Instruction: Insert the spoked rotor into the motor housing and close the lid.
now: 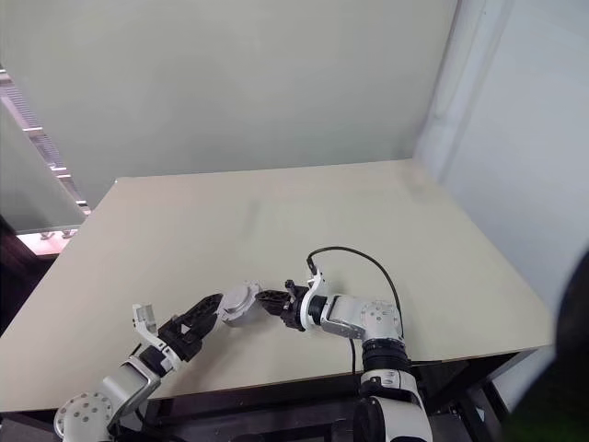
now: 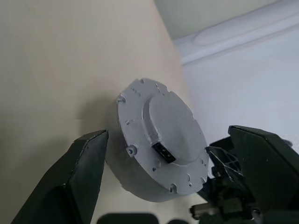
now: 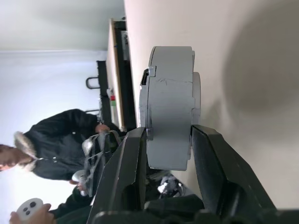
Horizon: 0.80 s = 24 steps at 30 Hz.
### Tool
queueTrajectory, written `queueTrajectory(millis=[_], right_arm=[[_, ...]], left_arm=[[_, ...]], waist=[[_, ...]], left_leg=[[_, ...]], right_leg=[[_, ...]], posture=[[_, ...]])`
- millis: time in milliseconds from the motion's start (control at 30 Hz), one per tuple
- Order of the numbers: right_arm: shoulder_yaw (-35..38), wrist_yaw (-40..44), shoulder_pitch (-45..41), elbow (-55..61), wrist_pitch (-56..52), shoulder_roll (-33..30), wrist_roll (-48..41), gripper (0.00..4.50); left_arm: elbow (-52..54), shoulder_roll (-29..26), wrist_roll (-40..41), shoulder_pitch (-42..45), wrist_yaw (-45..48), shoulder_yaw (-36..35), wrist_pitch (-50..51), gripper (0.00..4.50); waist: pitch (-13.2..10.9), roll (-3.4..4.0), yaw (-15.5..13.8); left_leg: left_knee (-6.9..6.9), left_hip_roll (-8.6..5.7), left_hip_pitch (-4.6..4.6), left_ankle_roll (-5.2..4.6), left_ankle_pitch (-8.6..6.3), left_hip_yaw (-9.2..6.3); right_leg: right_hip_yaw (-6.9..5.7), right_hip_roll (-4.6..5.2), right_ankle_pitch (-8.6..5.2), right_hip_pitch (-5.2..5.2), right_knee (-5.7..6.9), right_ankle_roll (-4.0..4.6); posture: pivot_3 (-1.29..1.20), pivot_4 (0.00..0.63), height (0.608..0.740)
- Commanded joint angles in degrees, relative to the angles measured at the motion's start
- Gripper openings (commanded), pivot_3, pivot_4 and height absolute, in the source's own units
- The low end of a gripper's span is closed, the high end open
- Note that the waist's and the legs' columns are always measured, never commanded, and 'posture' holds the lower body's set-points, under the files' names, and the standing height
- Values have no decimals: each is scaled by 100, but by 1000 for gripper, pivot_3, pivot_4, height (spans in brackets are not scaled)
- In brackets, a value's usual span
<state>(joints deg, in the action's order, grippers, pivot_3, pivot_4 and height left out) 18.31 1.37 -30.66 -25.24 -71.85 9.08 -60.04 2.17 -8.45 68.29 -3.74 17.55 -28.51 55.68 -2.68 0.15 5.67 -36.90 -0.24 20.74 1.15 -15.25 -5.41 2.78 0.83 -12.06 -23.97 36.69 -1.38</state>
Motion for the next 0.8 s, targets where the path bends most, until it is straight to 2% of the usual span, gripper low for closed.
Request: queueTrajectory(millis=[33,567,667,800], right_arm=[[50,107,-180,385,-8,855,-544,1184],[-232,-116,-58,615,-57,870,-1113,1184],[-276,-169,-33,625,-36,841,-1183,1184],[-320,-214,-7,646,-24,815,-1242,1170]], left_arm=[[-149,35,249,119,-21,-103,-65,4500],[-820,413,691,679,152,-32,-278,4500],[-778,374,763,656,180,32,-93,3877],[-667,344,862,603,81,63,-30,2569]], waist=[[0,0,0],[0,-3,-10],[0,-4,-9],[0,-6,-8]], left_leg=[[0,0,0,0,0,0],[-3,-5,3,0,0,0],[-3,-5,3,-1,0,0],[-3,-3,3,-1,0,-1]], right_leg=[[0,0,0,0,0,0],[2,0,0,1,-1,0],[2,0,0,1,0,0],[2,-1,0,0,0,0]], posture=[[0,0,740],[0,0,740],[0,0,740],[0,0,740]])
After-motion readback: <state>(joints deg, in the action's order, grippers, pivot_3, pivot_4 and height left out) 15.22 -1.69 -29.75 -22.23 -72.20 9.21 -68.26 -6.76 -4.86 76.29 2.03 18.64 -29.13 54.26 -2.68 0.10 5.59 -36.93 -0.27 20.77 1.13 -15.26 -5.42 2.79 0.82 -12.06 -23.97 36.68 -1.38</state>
